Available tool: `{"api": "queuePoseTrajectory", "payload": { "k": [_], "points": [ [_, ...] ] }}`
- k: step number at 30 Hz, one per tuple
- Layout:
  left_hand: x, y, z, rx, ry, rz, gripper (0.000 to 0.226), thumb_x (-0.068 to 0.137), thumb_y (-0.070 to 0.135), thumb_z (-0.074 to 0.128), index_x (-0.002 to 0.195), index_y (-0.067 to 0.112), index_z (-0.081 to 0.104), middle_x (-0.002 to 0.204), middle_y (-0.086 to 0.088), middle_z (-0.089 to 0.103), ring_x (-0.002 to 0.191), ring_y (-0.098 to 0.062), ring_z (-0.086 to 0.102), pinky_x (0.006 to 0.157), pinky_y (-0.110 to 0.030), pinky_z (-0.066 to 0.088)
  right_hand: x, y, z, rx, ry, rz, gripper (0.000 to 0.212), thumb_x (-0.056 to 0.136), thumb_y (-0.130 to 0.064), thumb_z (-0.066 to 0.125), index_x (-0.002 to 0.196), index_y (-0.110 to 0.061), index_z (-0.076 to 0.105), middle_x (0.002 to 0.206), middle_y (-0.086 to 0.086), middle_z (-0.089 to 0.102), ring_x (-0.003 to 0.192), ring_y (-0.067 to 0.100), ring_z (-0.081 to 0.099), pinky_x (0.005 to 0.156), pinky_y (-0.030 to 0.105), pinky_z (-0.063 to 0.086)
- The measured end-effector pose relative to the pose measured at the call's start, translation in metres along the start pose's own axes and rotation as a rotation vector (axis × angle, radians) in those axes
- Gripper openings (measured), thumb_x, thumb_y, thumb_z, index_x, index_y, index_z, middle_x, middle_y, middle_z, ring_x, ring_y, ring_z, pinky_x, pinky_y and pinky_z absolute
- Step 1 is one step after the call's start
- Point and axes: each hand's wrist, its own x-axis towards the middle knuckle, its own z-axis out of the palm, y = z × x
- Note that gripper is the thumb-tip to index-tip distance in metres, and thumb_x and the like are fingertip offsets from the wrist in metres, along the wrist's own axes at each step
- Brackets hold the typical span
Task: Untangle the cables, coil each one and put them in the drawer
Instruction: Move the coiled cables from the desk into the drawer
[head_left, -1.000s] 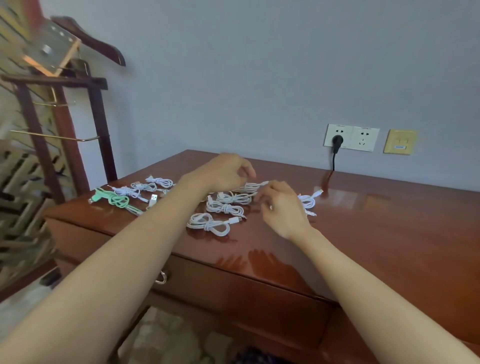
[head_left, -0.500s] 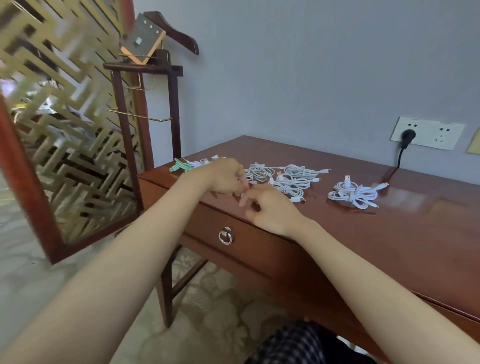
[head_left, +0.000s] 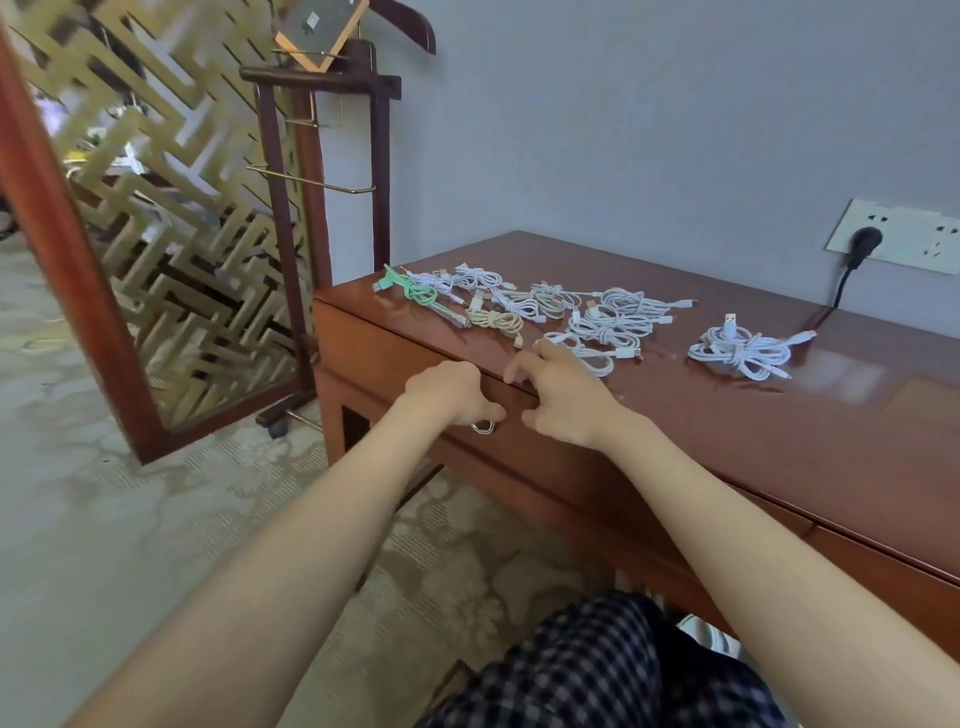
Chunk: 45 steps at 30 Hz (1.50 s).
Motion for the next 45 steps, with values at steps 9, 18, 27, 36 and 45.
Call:
{"api": "queuePoseTrajectory", "payload": {
  "k": [9,18,27,36,45],
  "points": [
    [0.001,-0.002,0.025,-0.363,0.185,-0.108,0.028,0.082,0.031,0.062,0.063,0.020,0.046,0.082,-0.002,0.058,0.091,-0.026,0.061,0.065,-0.027,0.041,0.002,0.003,0.006,-0.021,0.052,-0.028,0.041,0.073,-0.004,0.066,0.112,-0.013,0.056,0.098,-0.001,0.036,0.101,0.024,0.042,0.080,0.028,0.031],
    [0.012,-0.005,0.022,-0.454,0.131,-0.197,0.027,0.071,0.029,0.068,0.054,0.020,0.049,0.069,0.001,0.056,0.075,-0.023,0.055,0.060,-0.024,0.038,0.021,0.008,0.008,0.009,-0.006,-0.088,0.032,0.071,-0.001,0.062,0.100,-0.012,0.056,0.093,0.003,0.038,0.092,0.026,0.043,0.080,0.037,0.039],
    [0.020,-0.006,0.015,-0.400,0.116,-0.185,0.033,0.063,0.029,0.071,0.045,0.016,0.046,0.048,0.004,0.044,0.053,-0.016,0.046,0.046,-0.022,0.031,0.032,0.016,0.007,0.101,-0.092,-0.133,0.027,0.071,-0.006,0.065,0.090,-0.018,0.050,0.090,0.003,0.038,0.084,0.020,0.039,0.073,0.033,0.037],
    [0.021,-0.006,0.009,-0.298,0.074,-0.171,0.032,0.065,0.032,0.072,0.045,0.018,0.050,0.053,0.003,0.050,0.061,-0.018,0.050,0.047,-0.023,0.034,0.047,0.016,-0.001,0.066,-0.206,-0.197,0.029,0.070,-0.009,0.065,0.084,-0.019,0.043,0.077,-0.008,0.031,0.071,0.014,0.037,0.064,0.034,0.034],
    [0.010,-0.019,0.002,-0.275,-0.004,-0.189,0.031,0.062,0.037,0.076,0.047,0.019,0.056,0.058,0.005,0.057,0.068,-0.019,0.058,0.052,-0.023,0.038,0.052,0.012,-0.006,-0.009,-0.277,-0.213,0.042,0.067,-0.034,0.075,0.084,-0.019,0.040,0.084,-0.004,0.039,0.074,0.016,0.043,0.062,0.031,0.035]
  ]
}}
